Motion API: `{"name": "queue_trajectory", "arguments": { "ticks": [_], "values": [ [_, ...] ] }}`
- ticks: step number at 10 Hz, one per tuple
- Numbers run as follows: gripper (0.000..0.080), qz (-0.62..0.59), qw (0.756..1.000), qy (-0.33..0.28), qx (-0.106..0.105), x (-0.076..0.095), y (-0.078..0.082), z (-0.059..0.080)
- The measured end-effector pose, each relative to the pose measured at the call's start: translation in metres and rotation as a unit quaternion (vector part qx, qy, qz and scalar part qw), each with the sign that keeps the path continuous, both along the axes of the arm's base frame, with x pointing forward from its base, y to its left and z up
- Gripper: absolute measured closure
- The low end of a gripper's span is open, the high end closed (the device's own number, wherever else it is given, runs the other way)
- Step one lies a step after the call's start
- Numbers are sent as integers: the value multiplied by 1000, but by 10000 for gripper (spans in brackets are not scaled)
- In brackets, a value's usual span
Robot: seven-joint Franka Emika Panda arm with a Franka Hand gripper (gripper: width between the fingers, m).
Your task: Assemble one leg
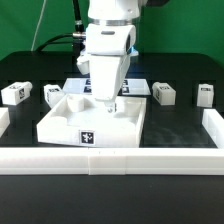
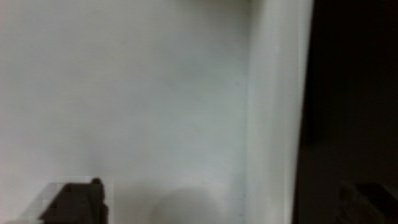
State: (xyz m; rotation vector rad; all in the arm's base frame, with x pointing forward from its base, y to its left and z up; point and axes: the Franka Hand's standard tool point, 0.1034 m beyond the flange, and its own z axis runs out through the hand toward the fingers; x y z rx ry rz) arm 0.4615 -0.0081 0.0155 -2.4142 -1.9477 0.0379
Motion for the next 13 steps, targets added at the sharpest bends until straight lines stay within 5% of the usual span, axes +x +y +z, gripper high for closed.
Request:
{"name": "queue_trajectory", "arguments": {
  "ticks": [3,4,5,13],
  "values": [
    [552,-1,1000,1,0,-1,-1,-1],
    [552,-1,1000,1,0,-1,-1,-1],
    [724,-1,1000,1,0,-1,-1,-1],
    [742,1,1000,0,0,0,-1,0]
  ]
}}
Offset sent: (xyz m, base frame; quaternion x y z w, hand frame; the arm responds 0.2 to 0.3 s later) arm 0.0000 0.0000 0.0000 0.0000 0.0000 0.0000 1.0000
